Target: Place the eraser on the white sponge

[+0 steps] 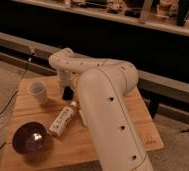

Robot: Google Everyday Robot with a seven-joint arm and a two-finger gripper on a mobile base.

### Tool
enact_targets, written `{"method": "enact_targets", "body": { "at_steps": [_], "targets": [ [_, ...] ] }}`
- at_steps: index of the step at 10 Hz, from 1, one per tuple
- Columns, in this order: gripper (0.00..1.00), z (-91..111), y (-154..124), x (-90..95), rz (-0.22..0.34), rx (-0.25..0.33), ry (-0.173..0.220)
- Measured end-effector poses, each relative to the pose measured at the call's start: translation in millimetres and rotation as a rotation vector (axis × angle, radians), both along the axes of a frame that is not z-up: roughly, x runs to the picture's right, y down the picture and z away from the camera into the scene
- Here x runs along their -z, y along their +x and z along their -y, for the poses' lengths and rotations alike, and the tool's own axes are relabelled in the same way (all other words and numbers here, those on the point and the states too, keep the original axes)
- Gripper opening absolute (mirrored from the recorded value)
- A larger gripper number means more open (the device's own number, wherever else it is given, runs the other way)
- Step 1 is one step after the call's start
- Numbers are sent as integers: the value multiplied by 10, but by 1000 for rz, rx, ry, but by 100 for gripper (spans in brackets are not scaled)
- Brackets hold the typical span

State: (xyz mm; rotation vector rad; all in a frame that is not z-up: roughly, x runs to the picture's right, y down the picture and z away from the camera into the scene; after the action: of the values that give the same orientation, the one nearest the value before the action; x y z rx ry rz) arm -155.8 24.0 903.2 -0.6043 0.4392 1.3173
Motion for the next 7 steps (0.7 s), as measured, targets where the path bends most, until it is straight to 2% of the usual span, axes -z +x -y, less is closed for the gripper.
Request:
{"method": "enact_targets", "body": {
  "at_steps": [3, 4, 6, 7],
  "targets": [
    [65, 7, 2, -45, -4, 6, -6],
    [61, 11, 7, -63, -5, 9, -9],
    [44, 23, -5, -75, -2, 13, -9],
    [30, 29, 1, -83, -3, 16, -10]
  ]
}}
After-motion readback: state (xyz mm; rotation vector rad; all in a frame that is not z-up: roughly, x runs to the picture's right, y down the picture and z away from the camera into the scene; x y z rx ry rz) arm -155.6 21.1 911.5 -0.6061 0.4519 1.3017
